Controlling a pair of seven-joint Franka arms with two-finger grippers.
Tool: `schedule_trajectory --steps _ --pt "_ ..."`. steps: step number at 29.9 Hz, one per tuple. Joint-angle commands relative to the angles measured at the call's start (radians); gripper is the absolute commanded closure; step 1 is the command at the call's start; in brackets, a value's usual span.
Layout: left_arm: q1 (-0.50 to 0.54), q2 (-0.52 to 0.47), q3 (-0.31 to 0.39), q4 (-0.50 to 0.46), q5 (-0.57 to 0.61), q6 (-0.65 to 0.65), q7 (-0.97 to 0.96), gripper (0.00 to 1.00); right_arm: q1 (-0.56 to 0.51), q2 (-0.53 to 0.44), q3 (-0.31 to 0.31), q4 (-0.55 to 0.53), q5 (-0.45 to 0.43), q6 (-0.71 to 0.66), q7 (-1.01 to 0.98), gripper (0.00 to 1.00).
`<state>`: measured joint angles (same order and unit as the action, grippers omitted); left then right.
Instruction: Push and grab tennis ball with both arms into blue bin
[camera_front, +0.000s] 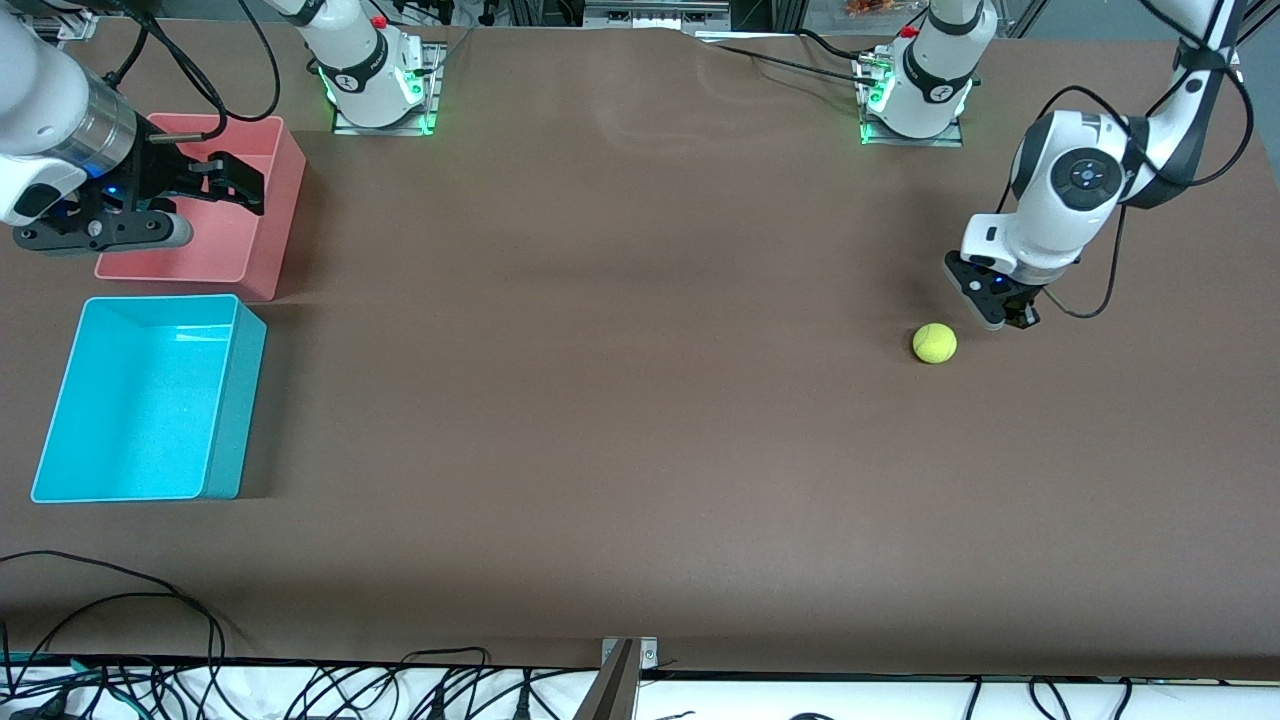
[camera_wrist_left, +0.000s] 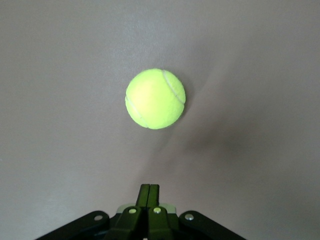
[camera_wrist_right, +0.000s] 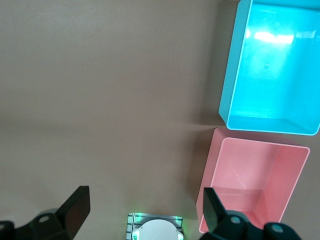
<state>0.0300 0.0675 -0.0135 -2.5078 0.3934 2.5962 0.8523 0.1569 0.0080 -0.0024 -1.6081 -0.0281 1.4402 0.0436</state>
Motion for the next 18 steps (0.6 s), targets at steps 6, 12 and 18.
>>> schedule_trajectory --steps 6,12,18 --pt "0.047 0.069 -0.002 0.009 0.053 0.111 0.071 1.00 -0.005 0.007 -0.002 0.024 -0.010 -0.023 -0.013 0.00" --pt "0.067 0.095 -0.002 0.015 0.038 0.131 0.134 1.00 -0.004 0.006 -0.001 0.024 -0.010 -0.023 -0.013 0.00" --pt "0.067 0.114 0.000 0.024 0.039 0.133 0.139 1.00 -0.005 0.006 -0.007 0.024 -0.010 -0.024 -0.013 0.00"
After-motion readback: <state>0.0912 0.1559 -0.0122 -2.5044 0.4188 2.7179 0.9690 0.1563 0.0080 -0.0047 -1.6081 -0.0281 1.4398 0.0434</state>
